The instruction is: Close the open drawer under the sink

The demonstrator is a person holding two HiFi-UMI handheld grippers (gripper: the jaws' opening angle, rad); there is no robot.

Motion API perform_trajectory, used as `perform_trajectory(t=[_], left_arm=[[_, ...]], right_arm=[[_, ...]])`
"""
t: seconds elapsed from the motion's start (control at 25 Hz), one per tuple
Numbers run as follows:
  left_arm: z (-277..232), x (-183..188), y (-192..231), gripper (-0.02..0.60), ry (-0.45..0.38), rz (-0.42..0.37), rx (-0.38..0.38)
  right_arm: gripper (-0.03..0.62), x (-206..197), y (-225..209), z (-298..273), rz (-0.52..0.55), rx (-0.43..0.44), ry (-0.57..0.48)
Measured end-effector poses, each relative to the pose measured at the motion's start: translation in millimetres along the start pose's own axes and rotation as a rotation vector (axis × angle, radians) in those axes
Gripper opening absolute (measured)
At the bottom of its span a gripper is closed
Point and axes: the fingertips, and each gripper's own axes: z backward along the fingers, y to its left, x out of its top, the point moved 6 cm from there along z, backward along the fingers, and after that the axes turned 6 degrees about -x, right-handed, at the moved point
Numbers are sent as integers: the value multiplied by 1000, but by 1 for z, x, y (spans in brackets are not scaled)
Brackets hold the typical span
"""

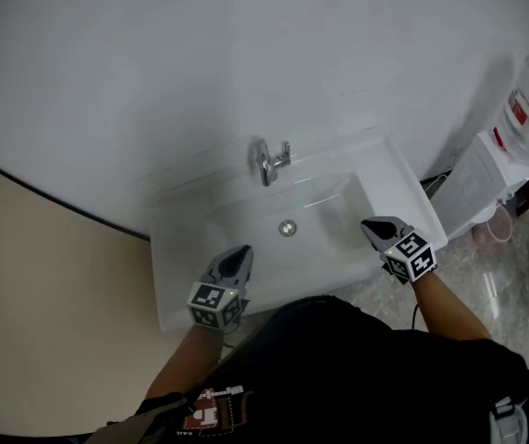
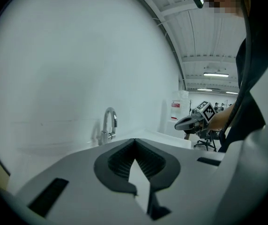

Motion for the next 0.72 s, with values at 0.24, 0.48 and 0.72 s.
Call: perform_trajectory(t=[0.24,0.48,0.72], left_arm=[[57,17,63,0,-86,55,54],[98,28,116,0,-123,72,54],[120,29,144,0,-130,82,77]], right_arm=[[2,48,32,-34,-54,9,-32],[2,90,60,-70,-111,-1,-88],[2,111,75,-99,-138,48,-123]])
